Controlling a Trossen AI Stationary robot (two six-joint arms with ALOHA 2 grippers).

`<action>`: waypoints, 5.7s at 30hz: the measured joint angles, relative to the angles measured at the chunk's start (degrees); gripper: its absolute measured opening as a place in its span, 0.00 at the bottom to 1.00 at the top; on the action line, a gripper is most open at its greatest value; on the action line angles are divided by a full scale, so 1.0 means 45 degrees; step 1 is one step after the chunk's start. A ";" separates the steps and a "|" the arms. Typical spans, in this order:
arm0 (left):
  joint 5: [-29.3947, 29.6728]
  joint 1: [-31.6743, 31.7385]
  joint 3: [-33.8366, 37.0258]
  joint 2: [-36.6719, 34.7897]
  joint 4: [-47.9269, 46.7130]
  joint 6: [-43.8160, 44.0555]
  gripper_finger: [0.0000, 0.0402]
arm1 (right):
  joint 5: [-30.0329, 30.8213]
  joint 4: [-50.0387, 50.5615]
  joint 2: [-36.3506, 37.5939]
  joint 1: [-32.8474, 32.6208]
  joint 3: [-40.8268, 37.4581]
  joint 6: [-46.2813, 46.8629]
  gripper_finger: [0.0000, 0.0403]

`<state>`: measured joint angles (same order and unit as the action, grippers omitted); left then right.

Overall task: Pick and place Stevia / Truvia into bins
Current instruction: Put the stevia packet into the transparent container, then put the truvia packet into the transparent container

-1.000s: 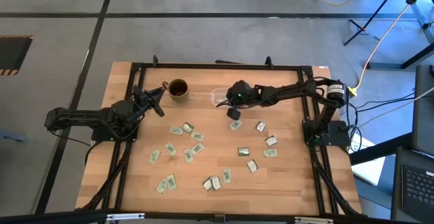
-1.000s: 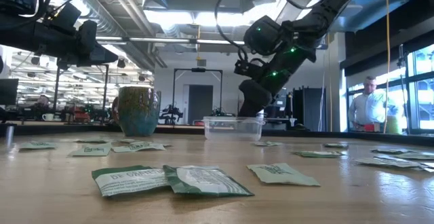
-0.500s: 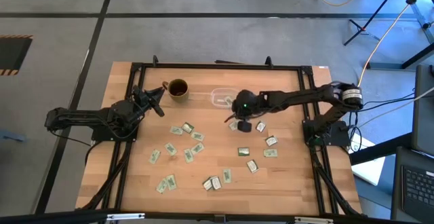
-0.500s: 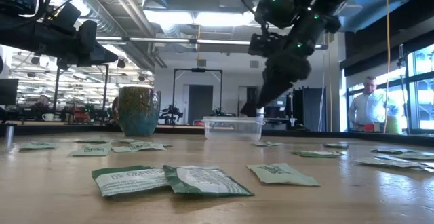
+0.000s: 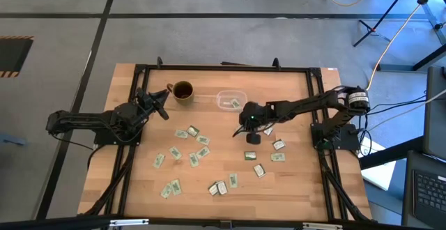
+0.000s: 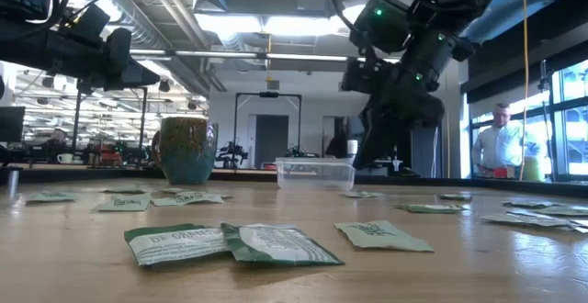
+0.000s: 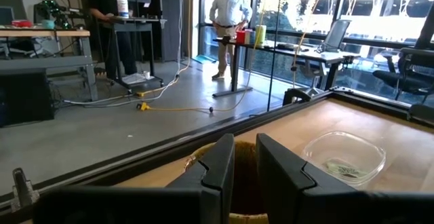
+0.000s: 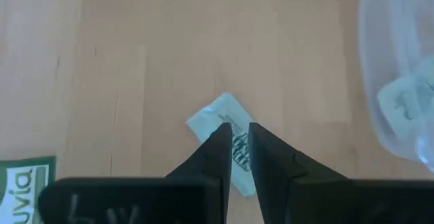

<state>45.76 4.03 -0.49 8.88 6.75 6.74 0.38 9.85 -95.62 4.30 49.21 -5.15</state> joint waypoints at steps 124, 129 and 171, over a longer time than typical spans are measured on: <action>-0.0096 -0.0004 0.0004 0.0000 -0.0224 0.0000 0.15 | 0.1666 0.5768 0.1460 0.0025 -0.0361 0.4900 0.21; -0.0092 -0.0003 0.0005 -0.0005 -0.0224 -0.0004 0.15 | 0.1668 0.5569 0.1947 -0.0236 -0.1300 0.5808 0.21; -0.0095 -0.0004 0.0002 -0.0005 -0.0224 0.0000 0.15 | 0.1438 0.1792 0.3070 0.0226 0.0277 0.1760 0.00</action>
<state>45.33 4.01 -0.48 8.86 5.74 6.74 6.85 17.91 -81.80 5.32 50.46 2.77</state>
